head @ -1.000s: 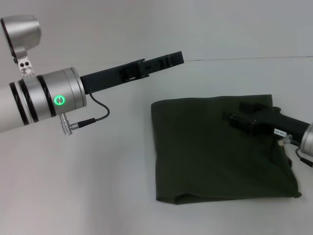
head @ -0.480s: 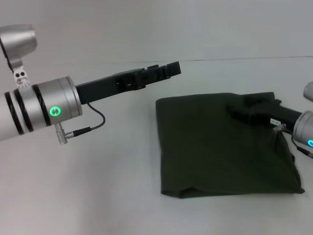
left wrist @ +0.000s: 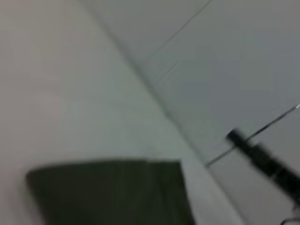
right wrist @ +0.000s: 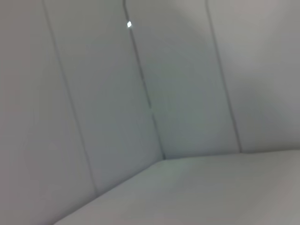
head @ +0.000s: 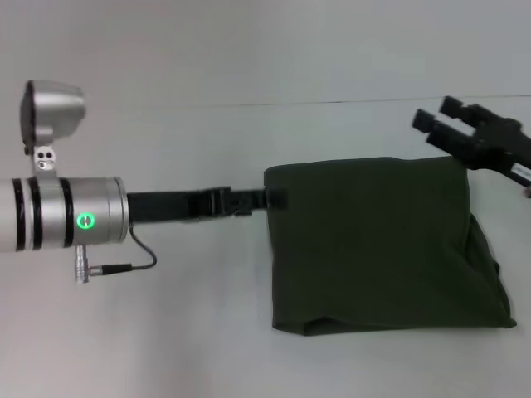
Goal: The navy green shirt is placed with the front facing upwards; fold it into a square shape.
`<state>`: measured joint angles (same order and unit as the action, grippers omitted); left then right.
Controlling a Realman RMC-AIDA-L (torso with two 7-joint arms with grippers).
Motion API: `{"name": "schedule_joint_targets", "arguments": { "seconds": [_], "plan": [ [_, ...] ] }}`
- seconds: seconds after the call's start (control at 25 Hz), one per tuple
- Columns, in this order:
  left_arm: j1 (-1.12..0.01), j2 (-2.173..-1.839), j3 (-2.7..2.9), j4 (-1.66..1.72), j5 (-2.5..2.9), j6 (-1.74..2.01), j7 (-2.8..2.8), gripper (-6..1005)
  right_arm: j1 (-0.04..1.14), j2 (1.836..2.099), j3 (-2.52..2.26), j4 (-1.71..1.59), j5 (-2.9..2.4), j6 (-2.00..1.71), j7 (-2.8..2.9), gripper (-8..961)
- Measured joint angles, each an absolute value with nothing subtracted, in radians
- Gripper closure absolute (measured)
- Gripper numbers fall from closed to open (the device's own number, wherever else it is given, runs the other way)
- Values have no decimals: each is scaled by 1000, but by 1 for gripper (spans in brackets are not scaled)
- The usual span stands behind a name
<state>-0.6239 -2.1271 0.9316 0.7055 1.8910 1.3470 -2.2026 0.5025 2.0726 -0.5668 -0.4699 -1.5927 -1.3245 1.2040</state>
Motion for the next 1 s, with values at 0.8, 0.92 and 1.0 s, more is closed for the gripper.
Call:
{"name": "schedule_joint_targets", "arguments": {
  "seconds": [0.8,0.92,1.0],
  "plan": [
    [-810,-2120,945,475,2098,1136,-2455,86,431,2063,-495,-471,-1591,-1340,1182,239],
    [-820,-2125,945,465,2099,1127,-2456,88,431,2063,-495,-469,-1591,-1340,1177,239],
    [-825,-2132,945,464,2099,1124,-2457,89,428,2063,-495,-469,-1591,-1340,1177,239]
  ]
}}
